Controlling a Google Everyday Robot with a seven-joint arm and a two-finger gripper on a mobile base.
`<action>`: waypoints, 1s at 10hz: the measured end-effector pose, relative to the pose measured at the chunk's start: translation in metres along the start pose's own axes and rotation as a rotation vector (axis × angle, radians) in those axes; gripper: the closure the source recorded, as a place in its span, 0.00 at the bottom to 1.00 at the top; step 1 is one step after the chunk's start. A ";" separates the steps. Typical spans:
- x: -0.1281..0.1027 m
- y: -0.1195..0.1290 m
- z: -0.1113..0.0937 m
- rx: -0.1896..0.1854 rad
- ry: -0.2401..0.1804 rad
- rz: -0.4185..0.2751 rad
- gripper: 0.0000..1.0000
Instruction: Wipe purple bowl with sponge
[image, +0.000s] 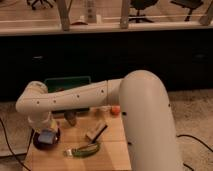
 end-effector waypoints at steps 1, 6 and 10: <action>0.004 -0.011 0.003 0.005 0.001 -0.018 1.00; -0.035 -0.039 0.013 0.045 -0.073 -0.139 1.00; -0.054 0.009 0.002 0.007 -0.084 -0.075 1.00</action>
